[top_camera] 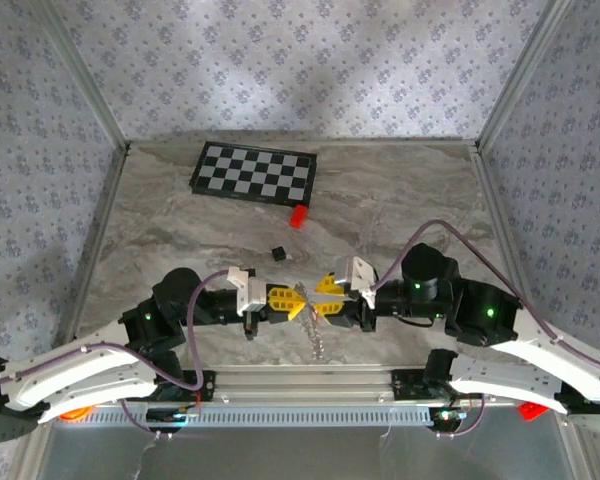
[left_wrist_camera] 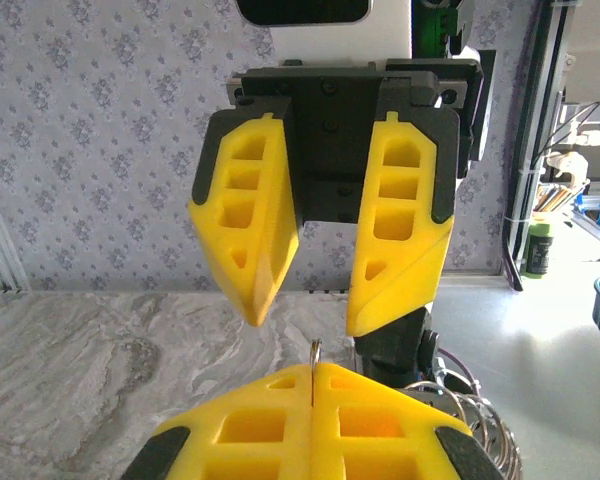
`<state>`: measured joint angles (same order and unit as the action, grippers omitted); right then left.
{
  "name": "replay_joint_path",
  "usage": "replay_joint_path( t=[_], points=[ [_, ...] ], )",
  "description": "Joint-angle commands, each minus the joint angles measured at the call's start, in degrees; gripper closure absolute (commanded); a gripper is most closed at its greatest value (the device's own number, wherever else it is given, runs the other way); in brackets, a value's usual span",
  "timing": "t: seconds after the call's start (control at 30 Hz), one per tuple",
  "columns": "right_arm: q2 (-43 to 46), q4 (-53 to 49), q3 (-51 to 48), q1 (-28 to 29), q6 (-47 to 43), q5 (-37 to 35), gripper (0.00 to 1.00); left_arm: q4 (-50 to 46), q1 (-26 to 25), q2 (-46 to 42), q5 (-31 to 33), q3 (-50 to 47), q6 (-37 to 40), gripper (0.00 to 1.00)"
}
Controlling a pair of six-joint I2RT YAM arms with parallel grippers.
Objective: Put the keys on the keyring
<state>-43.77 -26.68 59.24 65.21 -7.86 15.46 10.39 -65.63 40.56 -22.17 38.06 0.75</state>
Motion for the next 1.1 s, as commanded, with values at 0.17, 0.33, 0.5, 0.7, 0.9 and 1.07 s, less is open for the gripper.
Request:
replay_joint_path(
  t=[0.17,0.33,0.5,0.7,0.9,1.07],
  points=[
    [6.44,7.00,-7.88,-0.19,3.72,-0.45,0.66,4.43,0.15,-1.71,-2.52,1.28,-0.84,1.00],
    [7.56,9.09,-11.09,1.02,4.40,0.75,0.65,4.28,0.15,-2.26,-2.44,1.22,-0.78,1.00],
    [6.89,10.99,-12.53,1.21,5.83,1.29,0.62,4.02,0.15,-2.54,-2.05,1.10,-0.80,1.00],
    [6.67,13.72,-14.76,1.92,5.63,2.62,0.61,3.34,0.15,-2.42,-1.02,1.24,-0.71,1.00],
    [6.48,15.19,-16.00,1.97,5.39,2.91,0.60,3.11,0.15,-2.18,-0.72,1.23,-0.54,1.00],
    [5.68,17.58,-17.25,1.94,6.31,2.84,0.61,3.29,0.16,-2.06,-0.77,1.22,-0.70,1.00]
  ],
)
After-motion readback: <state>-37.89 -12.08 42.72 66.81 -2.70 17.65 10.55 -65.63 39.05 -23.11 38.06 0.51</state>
